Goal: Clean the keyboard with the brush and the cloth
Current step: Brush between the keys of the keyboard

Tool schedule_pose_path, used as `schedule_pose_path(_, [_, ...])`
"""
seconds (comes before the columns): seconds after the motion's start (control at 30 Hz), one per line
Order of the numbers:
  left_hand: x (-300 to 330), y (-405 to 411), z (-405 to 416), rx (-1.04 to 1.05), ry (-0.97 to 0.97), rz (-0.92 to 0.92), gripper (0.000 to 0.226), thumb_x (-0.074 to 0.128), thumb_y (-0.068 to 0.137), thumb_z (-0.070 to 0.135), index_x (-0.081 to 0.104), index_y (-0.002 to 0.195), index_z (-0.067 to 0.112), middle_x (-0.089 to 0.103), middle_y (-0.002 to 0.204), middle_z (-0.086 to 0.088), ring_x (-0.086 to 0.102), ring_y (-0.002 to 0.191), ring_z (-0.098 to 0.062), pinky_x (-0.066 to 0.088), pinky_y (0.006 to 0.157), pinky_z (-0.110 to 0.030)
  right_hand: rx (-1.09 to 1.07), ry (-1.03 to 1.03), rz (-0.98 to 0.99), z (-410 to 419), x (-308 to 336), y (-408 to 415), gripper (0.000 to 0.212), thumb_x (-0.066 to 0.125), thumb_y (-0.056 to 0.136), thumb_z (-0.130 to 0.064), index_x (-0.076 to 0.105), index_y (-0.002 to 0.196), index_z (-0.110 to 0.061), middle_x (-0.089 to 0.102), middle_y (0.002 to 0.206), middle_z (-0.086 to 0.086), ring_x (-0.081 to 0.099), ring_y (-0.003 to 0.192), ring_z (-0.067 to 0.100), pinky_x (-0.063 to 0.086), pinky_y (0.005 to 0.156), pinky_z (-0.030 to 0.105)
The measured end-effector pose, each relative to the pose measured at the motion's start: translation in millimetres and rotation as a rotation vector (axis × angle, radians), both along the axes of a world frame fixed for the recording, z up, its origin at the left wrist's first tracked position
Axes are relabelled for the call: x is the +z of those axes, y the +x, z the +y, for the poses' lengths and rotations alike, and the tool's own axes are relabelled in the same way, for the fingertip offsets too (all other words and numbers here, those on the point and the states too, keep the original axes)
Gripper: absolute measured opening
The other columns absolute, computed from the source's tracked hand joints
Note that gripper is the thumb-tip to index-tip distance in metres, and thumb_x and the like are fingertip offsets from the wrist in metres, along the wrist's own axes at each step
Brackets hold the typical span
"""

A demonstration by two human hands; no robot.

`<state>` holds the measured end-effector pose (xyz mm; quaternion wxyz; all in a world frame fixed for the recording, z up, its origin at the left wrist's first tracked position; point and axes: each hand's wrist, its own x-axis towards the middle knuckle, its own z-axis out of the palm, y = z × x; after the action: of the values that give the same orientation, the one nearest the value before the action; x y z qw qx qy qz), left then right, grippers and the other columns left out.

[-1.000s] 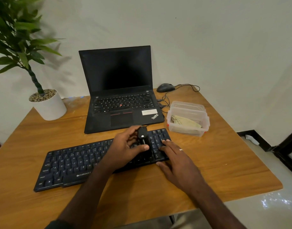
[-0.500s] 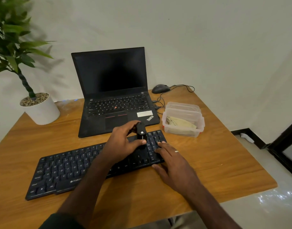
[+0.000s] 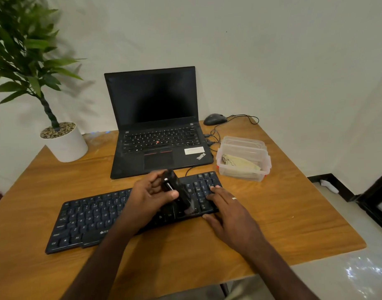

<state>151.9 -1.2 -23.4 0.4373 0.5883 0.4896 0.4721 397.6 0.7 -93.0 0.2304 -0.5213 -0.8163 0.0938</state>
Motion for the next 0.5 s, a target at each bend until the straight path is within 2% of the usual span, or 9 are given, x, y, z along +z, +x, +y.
schedule_pose_path(0.07, [3,-14,10,0.169,0.051,-0.002,0.051,0.076,0.078,0.007,0.059,0.122,0.025,0.071,0.114,0.004,0.066,0.112,-0.010,0.056,0.091,-0.030,-0.001,-0.005,0.001,0,-1,0,0.055,0.058,0.096,-0.049,0.047,0.143,-0.024,0.036,0.158,-0.004,0.027,0.148,0.010,0.027,0.118,0.025])
schedule_pose_path(0.13, [7,-23,22,0.225,0.082,0.062,0.054,0.074,0.082,0.001,0.057,0.128,0.024,0.069,0.117,0.008,0.063,0.115,-0.003,0.052,0.097,-0.028,-0.001,-0.005,-0.001,1,-1,0,0.055,0.058,0.096,-0.050,0.047,0.144,-0.024,0.036,0.158,-0.004,0.027,0.148,0.010,0.028,0.118,0.026])
schedule_pose_path(0.3, [-1,-19,31,0.040,0.055,0.233,0.060,0.074,0.083,0.002,0.053,0.136,0.019,0.066,0.123,0.007,0.061,0.119,-0.006,0.047,0.108,-0.033,-0.008,-0.004,0.003,0,-1,1,0.056,0.058,0.096,-0.050,0.047,0.145,-0.024,0.035,0.158,-0.005,0.026,0.147,0.009,0.024,0.117,0.023])
schedule_pose_path(0.43, [1,-25,22,-0.019,0.068,0.375,0.059,0.077,0.082,0.008,0.054,0.133,0.022,0.067,0.118,0.012,0.063,0.112,0.001,0.051,0.100,-0.028,-0.003,0.001,0.006,1,-5,2,0.056,0.058,0.096,-0.050,0.047,0.144,-0.024,0.036,0.158,-0.005,0.027,0.147,0.009,0.023,0.114,0.021])
schedule_pose_path(0.5, [1,-30,12,-0.022,0.052,0.375,0.057,0.078,0.081,0.008,0.055,0.130,0.024,0.068,0.113,0.014,0.064,0.110,0.000,0.053,0.096,-0.027,0.000,0.013,0.019,2,-7,2,0.056,0.059,0.095,-0.050,0.048,0.143,-0.023,0.038,0.157,-0.004,0.029,0.147,0.010,0.026,0.115,0.024])
